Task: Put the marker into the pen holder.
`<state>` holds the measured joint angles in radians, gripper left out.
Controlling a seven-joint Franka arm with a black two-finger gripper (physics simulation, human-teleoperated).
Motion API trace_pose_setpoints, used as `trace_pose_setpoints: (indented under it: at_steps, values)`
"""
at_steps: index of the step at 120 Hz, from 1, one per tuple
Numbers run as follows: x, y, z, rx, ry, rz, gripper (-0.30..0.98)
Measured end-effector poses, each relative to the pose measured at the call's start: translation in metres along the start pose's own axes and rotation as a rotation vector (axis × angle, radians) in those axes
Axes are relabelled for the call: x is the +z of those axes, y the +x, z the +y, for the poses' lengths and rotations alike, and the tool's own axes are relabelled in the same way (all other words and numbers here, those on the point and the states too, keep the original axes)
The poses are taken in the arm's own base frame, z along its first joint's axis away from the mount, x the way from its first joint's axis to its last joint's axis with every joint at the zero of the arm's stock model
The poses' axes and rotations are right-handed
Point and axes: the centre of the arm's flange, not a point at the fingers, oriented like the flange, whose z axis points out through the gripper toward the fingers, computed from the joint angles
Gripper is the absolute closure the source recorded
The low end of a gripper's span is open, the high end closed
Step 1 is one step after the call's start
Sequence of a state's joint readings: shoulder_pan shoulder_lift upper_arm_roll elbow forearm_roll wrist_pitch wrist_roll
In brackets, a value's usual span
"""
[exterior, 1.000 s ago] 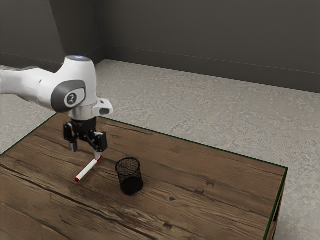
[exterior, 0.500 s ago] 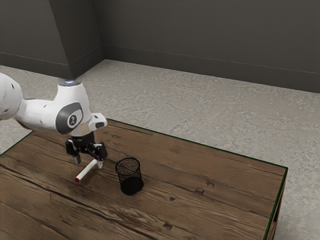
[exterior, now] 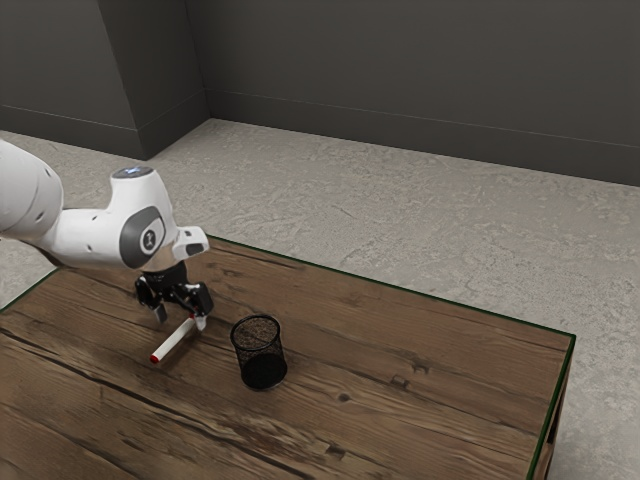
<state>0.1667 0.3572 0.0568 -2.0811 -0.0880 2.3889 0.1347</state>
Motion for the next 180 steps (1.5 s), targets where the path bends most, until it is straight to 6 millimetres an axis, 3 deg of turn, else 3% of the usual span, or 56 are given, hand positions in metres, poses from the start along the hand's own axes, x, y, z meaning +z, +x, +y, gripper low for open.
trace_pose_setpoints:
  at_steps: [11,35,49,74,90,96,110,122,135,150,164,180]
  values:
    - [0.001,0.002,-0.002,0.018,-0.009,0.003,0.02]
    - [-0.001,0.002,-0.002,0.064,-0.016,0.006,0.45]
    - [-0.001,0.002,-0.001,0.089,-0.016,0.006,0.61]
    - [-0.002,0.002,-0.001,0.120,-0.009,0.009,0.74]
    - [-0.034,0.005,0.006,0.150,0.010,0.063,0.77]
    - [-0.065,0.007,0.023,0.197,0.032,0.113,0.78]
    - [-0.141,-0.005,0.086,0.346,0.093,0.247,0.79]
    - [-0.174,-0.038,0.143,0.454,0.124,0.307,0.79]
    - [-0.182,-0.073,0.199,0.533,0.135,0.332,0.79]
    - [-0.168,-0.104,0.228,0.544,0.143,0.327,0.79]
    - [-0.168,-0.106,0.238,0.537,0.163,0.357,0.79]
    - [-0.155,-0.094,0.239,0.535,0.186,0.383,0.79]
